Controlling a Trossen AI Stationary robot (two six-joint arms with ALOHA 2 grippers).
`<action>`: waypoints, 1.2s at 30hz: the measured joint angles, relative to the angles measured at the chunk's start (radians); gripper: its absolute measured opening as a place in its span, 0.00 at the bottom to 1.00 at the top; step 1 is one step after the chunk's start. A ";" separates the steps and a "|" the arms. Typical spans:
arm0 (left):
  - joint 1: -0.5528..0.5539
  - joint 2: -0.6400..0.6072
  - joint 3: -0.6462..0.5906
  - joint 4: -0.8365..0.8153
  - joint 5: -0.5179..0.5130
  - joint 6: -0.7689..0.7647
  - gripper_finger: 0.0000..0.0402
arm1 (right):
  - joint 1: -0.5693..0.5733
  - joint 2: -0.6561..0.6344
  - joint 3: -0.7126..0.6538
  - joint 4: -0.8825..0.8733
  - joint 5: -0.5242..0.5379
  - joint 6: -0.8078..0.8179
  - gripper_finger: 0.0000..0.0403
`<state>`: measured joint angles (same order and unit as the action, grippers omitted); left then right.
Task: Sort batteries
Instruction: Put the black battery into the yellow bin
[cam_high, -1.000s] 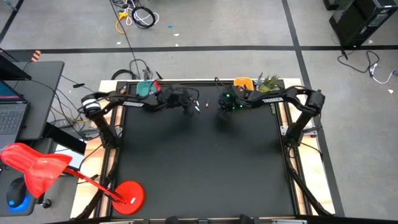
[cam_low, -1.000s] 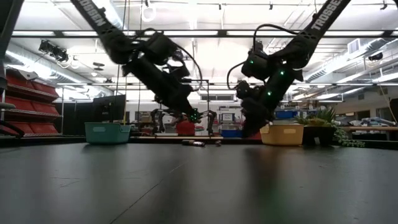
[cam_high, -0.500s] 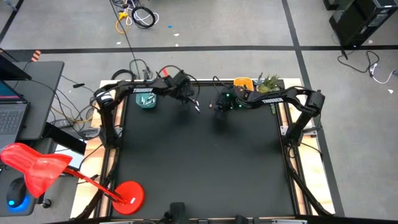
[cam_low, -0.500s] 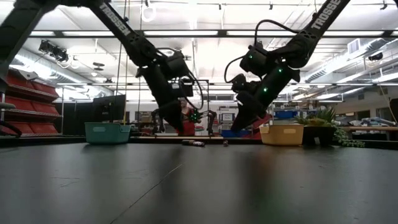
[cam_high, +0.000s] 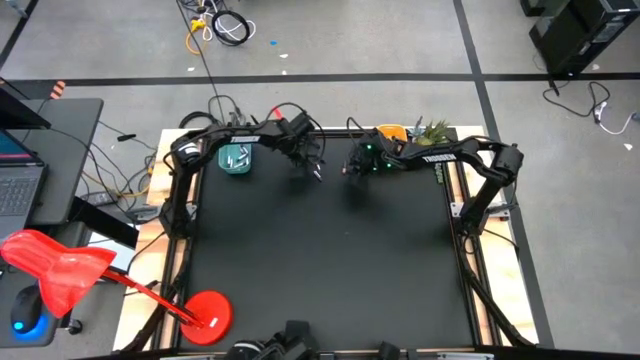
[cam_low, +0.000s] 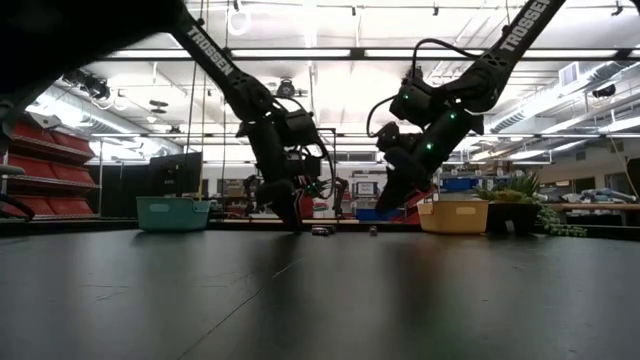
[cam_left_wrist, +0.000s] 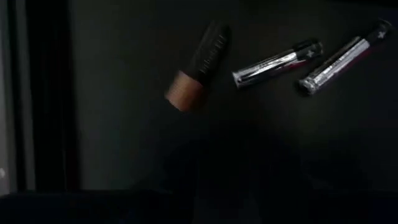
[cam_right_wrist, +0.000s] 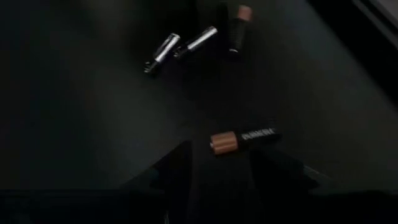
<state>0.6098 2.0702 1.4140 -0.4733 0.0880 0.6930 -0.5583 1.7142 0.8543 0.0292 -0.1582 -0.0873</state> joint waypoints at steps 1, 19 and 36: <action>0.000 0.002 0.001 -0.005 0.000 0.011 0.35 | 0.000 0.000 0.000 0.000 -0.007 -0.001 0.42; -0.008 -0.008 0.111 -0.062 -0.119 -0.152 0.35 | -0.092 0.006 0.058 0.071 0.076 -0.045 0.42; -0.042 -0.247 -0.204 0.272 -0.072 -0.226 0.35 | -0.177 0.233 0.345 -0.140 0.029 -0.105 0.42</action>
<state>0.5674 1.8232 1.2099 -0.2008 0.0159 0.4668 -0.7357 1.9472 1.1993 -0.1108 -0.1287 -0.1925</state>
